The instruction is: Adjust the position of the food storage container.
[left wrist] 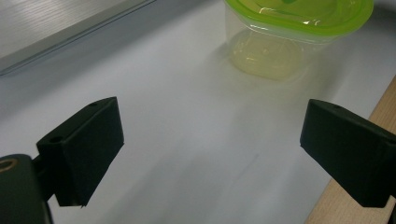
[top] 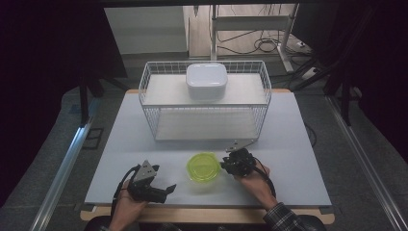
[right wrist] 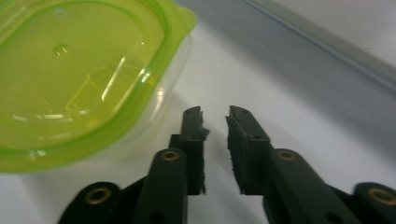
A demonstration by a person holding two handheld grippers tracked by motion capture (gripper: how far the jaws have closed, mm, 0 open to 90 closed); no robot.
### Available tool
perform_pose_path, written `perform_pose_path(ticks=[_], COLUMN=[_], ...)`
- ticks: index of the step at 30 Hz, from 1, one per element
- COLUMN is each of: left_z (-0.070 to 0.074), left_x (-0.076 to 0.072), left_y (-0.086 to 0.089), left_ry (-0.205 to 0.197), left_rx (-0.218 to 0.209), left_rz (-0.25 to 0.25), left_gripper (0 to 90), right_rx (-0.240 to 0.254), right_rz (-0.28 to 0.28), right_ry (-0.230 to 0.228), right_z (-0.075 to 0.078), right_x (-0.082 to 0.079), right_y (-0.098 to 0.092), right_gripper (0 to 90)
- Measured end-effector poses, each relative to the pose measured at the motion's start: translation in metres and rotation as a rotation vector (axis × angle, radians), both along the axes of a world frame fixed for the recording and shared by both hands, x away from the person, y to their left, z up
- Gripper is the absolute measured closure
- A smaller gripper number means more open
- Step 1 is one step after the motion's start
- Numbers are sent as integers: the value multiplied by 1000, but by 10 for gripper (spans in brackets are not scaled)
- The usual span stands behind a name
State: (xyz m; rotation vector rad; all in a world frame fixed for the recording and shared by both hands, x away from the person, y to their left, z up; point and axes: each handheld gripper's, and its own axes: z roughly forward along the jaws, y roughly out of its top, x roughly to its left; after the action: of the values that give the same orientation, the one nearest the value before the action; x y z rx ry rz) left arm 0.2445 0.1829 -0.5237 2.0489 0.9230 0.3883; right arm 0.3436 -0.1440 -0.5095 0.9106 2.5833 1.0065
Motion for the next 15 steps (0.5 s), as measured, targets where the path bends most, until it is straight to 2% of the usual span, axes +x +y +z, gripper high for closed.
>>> perform_pose_path(ticks=[3, 7, 9, 10, 11, 13, 15], left_z=[0, -1, 0, 0, 0, 0, 0], left_x=[0, -1, -1, -1, -1, -2, -2], left_y=[0, 0, 1, 1, 1, 2, 2], left_ry=[-2, -16, -25, -25, -28, -31, -32], left_rx=[2, 2, -3, -3, -6, -8, -7], left_rz=[-5, -6, -5, -5, -4, -2, -2], left_gripper=[57, 55, 55, 55, 55, 55, 53], right_rx=[-1, -5, 12, 12, 33, 41, 70], right_rz=[-6, -27, -28, -28, -38, -41, -36], right_ry=[-10, -30, -29, -29, -19, -21, -32], right_z=[3, 7, 8, 8, 10, 11, 14], right_x=[-1, -7, -10, -10, -13, -14, -17], right_y=[-4, -15, -21, -21, -27, -28, -35], right_gripper=[649, 489, 421, 421, 357, 340, 269])
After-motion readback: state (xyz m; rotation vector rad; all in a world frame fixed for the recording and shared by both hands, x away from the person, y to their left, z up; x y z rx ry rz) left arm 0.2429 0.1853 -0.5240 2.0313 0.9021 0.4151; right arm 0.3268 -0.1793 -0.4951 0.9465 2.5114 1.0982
